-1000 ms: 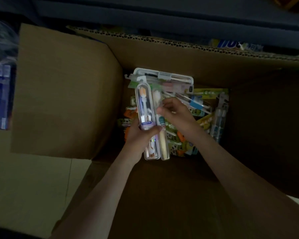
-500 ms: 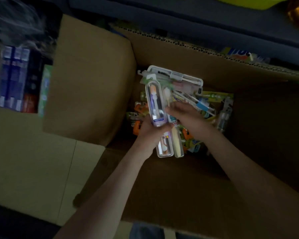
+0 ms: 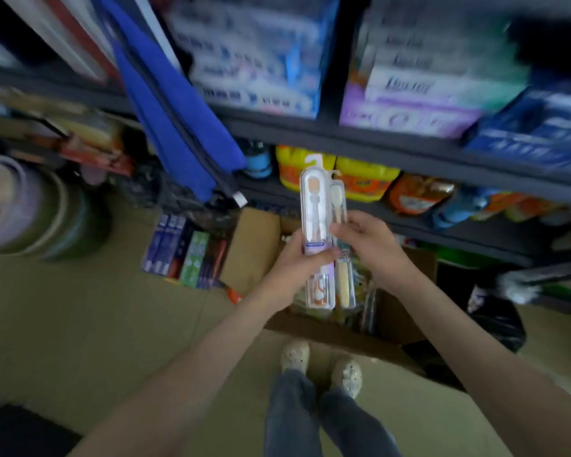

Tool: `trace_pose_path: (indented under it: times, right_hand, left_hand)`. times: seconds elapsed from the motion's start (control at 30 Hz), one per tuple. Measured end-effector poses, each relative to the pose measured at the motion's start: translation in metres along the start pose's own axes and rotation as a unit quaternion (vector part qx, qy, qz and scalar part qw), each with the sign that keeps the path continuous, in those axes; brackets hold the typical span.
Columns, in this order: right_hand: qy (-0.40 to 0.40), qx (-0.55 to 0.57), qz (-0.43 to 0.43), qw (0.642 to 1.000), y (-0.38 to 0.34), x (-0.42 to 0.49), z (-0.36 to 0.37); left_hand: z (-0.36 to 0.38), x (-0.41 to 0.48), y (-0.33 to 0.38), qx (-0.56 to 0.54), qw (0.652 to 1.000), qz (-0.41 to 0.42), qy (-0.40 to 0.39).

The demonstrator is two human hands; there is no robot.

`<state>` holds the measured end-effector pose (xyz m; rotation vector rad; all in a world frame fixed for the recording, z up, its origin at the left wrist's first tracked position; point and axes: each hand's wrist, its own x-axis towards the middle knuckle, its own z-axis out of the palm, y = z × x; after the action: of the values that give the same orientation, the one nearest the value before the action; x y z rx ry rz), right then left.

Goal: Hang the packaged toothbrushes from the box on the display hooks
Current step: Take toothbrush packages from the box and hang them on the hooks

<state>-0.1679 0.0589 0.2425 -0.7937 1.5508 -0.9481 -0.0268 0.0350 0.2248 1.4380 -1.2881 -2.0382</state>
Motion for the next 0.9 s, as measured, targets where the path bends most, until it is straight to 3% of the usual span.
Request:
trace_pose_path:
  times: [0.2, 0.37, 0.6, 0.9]
  right_hand:
    - [0.038, 0.02, -0.143, 0.989, -0.158, -0.055, -0.023]
    - [0.066, 0.007, -0.235, 0.97, -0.26, -0.085, -0.038]
    - [0.143, -0.05, -0.333, 0.931, -0.369, -0.104, -0.024]
    - [0.284, -0.126, -0.375, 0.874, -0.45, -0.12, -0.054]
  left_hand:
    - [0.014, -0.067, 0.158, 0.082, 0.982, 0.167, 0.022]
    - [0.016, -0.103, 0.263, 0.092, 0.965, 0.245, -0.003]
    - [-0.015, -0.124, 0.365, 0.089, 0.93, 0.353, -0.05]
    - [-0.04, -0.111, 0.457, 0.069, 0.893, 0.438, -0.08]
